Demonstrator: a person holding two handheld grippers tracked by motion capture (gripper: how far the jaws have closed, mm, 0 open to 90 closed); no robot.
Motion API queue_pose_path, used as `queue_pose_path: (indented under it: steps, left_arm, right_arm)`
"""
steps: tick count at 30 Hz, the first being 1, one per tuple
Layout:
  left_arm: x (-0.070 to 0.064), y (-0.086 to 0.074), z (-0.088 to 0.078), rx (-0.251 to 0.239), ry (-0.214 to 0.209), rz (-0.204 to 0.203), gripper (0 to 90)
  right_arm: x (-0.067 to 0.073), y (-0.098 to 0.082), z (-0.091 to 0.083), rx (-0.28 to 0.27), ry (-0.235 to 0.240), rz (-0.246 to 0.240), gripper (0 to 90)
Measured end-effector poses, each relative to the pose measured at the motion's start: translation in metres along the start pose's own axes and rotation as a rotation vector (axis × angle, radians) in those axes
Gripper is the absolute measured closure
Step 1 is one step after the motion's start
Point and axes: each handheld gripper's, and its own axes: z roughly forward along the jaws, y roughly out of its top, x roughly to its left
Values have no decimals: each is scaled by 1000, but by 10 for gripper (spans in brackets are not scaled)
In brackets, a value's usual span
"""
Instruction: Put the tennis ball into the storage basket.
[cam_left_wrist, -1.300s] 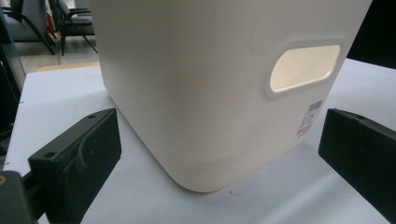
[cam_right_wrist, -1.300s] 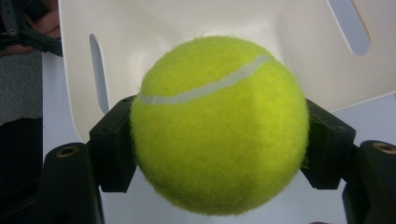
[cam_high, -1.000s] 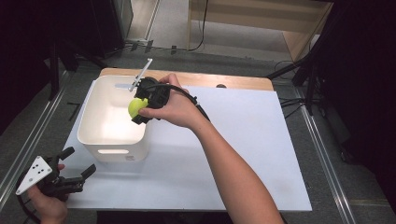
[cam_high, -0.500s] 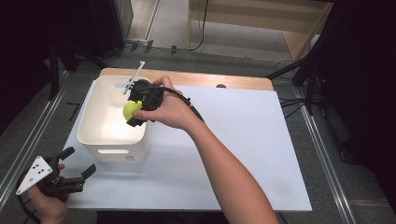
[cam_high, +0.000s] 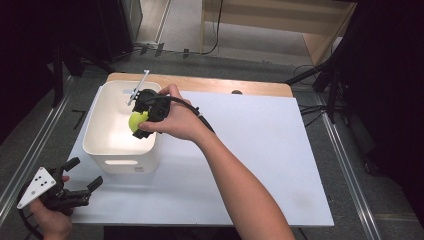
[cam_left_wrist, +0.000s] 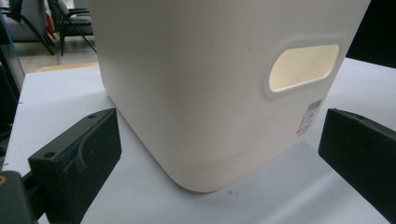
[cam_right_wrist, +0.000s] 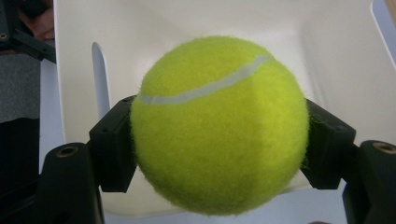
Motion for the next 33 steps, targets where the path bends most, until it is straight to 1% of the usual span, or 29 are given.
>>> queue_pose_path:
  steps: [5, 14, 19, 20, 22, 24, 26, 27, 28, 29, 30, 32, 33]
  left_arm:
    - [0, 0, 0, -1, -1, 2, 0]
    - [0, 0, 0, -1, -1, 0, 0]
    - [0, 0, 0, -1, 0, 2, 0]
    - [0, 0, 0, -1, 0, 2, 0]
    - [0, 0, 0, -3, -1, 0, 0]
    - [0, 0, 0, -3, -1, -1, 0]
    - [0, 0, 0, -3, -1, -2, 0]
    - [0, 0, 0, -3, -1, -2, 0]
    - [0, 0, 0, -3, -1, -1, 0]
    - [0, 0, 0, -4, 0, -2, 0]
    - [0, 0, 0, -4, -1, -3, 0]
    - [0, 0, 0, -4, -1, -3, 0]
    - [0, 0, 0, -4, -1, -3, 0]
  right_arm:
    - [1, -1, 6, 14, 2, -8, 243]
    - [1, -4, 14, 22, 3, -4, 242]
    - [2, -6, 20, 35, 3, -8, 241]
    - [3, -6, 21, 40, -1, -2, 241]
    - [2, -7, 23, 46, 1, -11, 241]
    - [3, -8, 24, 48, 0, -5, 240]
    - [3, -10, 25, 55, 4, -23, 239]
    - [4, -10, 26, 59, -3, -25, 237]
    - [5, -10, 26, 52, -18, -30, 154]
    - [5, -10, 26, 52, -18, -30, 154]
    - [6, -10, 26, 42, -31, -21, 78]
    - [5, -10, 22, 16, -30, -9, 71]
    - [5, -9, 19, 2, -30, -2, 53]
